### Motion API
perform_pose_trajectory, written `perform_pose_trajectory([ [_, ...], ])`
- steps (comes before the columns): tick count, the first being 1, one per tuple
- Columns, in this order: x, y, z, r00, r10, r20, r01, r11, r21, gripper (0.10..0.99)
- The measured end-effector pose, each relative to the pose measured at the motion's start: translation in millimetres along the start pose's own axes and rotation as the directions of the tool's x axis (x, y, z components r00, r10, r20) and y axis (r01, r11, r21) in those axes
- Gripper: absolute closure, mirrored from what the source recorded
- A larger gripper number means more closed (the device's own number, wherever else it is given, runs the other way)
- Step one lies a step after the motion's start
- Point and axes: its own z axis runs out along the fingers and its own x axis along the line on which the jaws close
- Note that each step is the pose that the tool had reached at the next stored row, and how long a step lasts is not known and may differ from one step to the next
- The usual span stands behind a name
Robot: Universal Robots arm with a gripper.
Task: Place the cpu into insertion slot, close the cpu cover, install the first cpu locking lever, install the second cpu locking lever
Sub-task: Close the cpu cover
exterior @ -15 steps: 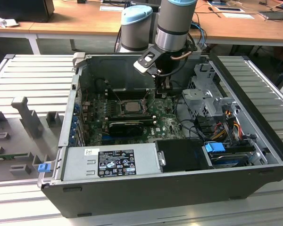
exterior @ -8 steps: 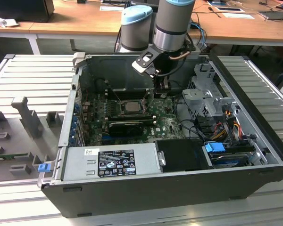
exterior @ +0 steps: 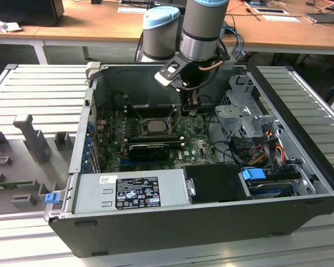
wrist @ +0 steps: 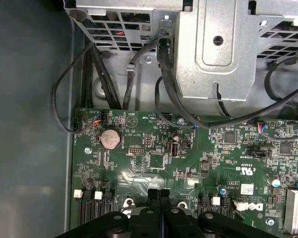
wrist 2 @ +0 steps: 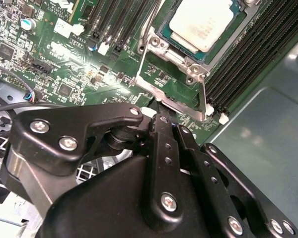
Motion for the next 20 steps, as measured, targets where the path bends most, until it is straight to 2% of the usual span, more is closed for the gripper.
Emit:
perform_pose_trajectory([
  [20, 0.3, -5.0, 0.2, 1.0000, 0.000, 0.0000, 0.000, 1.0000, 0.000, 0.980],
])
